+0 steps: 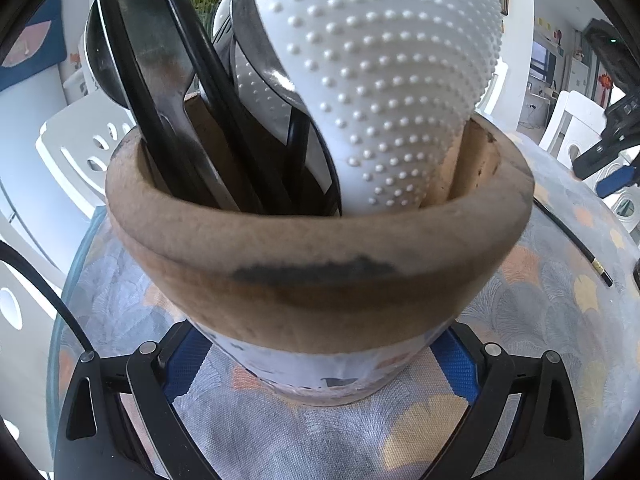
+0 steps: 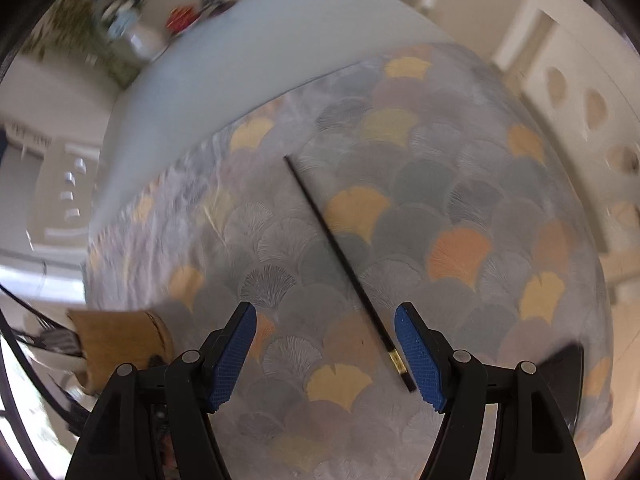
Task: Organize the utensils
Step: 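Move the open right gripper to the last black chopstick on the cloth, then close the right gripper on the black chopstick, then lift the black chopstick and carry it above the cork holder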
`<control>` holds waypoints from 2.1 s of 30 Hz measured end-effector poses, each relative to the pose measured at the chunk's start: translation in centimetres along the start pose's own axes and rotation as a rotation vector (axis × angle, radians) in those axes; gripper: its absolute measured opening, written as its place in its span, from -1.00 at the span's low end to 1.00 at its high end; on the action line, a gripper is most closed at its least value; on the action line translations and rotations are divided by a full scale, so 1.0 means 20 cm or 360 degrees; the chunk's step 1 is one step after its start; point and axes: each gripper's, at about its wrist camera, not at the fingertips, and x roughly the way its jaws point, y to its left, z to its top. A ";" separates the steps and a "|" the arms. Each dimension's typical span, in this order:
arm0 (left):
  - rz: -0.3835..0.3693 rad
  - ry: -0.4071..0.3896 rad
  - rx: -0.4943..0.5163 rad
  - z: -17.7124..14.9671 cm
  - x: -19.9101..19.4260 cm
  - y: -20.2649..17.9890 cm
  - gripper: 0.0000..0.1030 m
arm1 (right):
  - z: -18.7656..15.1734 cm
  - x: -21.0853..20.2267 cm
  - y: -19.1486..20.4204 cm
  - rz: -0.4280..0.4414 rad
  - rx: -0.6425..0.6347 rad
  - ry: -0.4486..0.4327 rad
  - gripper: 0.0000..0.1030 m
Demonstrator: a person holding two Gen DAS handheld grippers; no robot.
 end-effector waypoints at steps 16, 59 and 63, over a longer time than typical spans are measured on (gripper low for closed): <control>-0.0042 0.0020 -0.0032 0.00 0.00 0.06 0.92 | 0.15 0.32 0.09 -0.0260 -0.0214 0.0130 0.23; -0.0068 0.0045 -0.0041 0.00 0.05 0.16 0.90 | -0.09 0.28 0.21 -0.0061 -0.0327 -0.0015 -0.89; -0.0067 0.0044 -0.0040 0.00 0.03 0.16 0.90 | -0.13 0.16 0.20 0.0033 -0.0319 -0.0089 -0.89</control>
